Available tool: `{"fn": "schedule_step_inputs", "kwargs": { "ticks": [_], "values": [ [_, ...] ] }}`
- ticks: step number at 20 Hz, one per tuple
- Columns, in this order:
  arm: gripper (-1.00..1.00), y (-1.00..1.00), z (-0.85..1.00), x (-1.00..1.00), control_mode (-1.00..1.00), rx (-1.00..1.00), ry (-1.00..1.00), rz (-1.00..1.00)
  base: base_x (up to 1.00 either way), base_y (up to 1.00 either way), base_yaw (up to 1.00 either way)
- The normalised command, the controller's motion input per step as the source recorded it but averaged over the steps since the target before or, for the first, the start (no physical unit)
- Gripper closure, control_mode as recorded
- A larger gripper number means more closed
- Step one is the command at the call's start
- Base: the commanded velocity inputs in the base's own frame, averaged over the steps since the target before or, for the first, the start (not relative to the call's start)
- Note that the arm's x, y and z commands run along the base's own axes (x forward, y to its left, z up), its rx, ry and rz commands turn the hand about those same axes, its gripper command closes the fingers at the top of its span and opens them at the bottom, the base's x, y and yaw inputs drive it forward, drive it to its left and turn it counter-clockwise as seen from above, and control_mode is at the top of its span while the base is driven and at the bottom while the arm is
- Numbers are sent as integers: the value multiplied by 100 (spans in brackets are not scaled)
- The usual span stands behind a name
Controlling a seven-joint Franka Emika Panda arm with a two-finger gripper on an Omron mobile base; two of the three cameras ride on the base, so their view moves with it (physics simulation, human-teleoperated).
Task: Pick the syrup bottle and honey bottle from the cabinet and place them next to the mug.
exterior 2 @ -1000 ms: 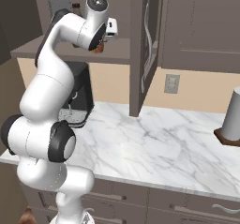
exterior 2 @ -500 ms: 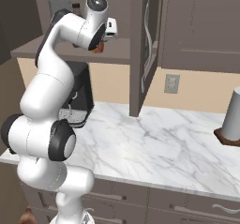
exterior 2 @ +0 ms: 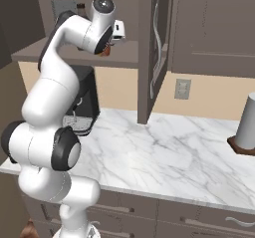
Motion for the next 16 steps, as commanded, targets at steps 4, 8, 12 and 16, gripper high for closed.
{"fn": "schedule_step_inputs", "kwargs": {
  "ticks": [4, 8, 12, 16],
  "values": [
    [-100, 0, -3, 7, -100, 0, 0, 0, 0, 0, 0],
    [-100, 0, 0, 11, -100, 0, 0, 0, 0, 0, 0],
    [-100, 0, 0, 14, -100, 0, 0, 0, 0, 0, 0],
    [-100, 0, 0, 0, -100, 0, 0, 0, 0, 0, 0]
  ]
}}
